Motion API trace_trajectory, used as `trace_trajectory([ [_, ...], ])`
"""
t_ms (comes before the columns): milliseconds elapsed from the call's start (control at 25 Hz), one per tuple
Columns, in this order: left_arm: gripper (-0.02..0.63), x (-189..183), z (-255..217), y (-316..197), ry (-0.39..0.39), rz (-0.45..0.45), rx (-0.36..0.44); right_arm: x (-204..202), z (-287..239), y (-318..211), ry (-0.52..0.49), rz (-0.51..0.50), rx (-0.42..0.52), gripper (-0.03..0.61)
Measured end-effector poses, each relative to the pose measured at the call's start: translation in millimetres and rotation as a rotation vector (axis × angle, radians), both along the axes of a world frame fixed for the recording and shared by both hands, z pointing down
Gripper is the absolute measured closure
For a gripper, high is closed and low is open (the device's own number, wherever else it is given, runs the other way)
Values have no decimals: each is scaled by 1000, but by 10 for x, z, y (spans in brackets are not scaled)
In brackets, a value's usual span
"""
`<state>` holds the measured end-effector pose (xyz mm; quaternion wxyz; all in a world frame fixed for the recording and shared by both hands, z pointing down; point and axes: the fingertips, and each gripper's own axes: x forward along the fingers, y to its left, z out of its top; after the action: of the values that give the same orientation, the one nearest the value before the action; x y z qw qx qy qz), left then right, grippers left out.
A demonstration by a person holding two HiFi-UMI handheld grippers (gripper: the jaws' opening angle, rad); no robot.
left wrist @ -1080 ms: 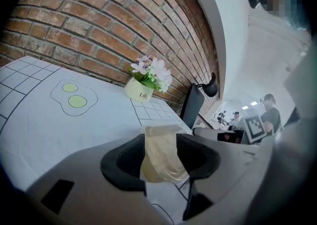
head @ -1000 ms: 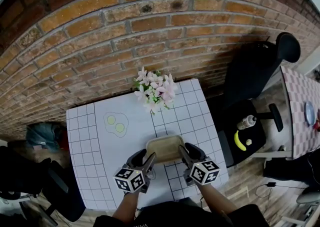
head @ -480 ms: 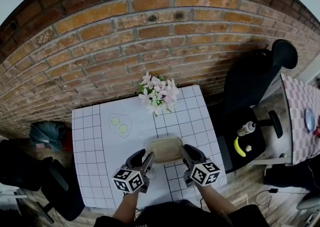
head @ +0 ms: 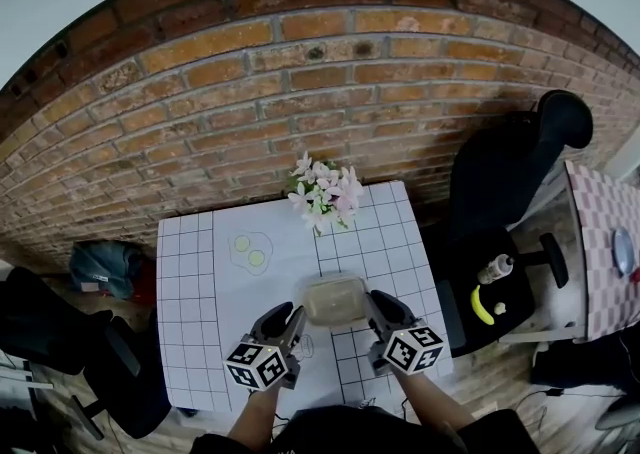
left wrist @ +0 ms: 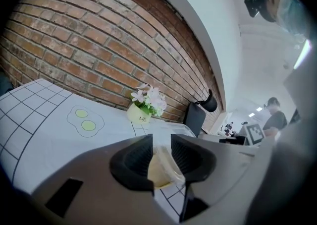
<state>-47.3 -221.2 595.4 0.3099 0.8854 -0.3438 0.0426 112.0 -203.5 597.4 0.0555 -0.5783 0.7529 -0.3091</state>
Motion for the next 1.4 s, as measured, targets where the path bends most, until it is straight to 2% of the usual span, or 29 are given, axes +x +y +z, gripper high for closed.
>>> trace_trajectory([
  [480,549,-93,-291,221,19,-75,70,-28,-282,163,-5,-45,60,517],
  [760,557,-150,-409,393,38,-117,88,-53,-445,279,-20,-67,95,523],
  [880,558,-182,-461,468,40,-132,100,-57,-499,327,-20,-73,109,548],
  [1400,561,-324,-674,788,53,-205,153,-188,-669,555,-23,-139,156,557],
])
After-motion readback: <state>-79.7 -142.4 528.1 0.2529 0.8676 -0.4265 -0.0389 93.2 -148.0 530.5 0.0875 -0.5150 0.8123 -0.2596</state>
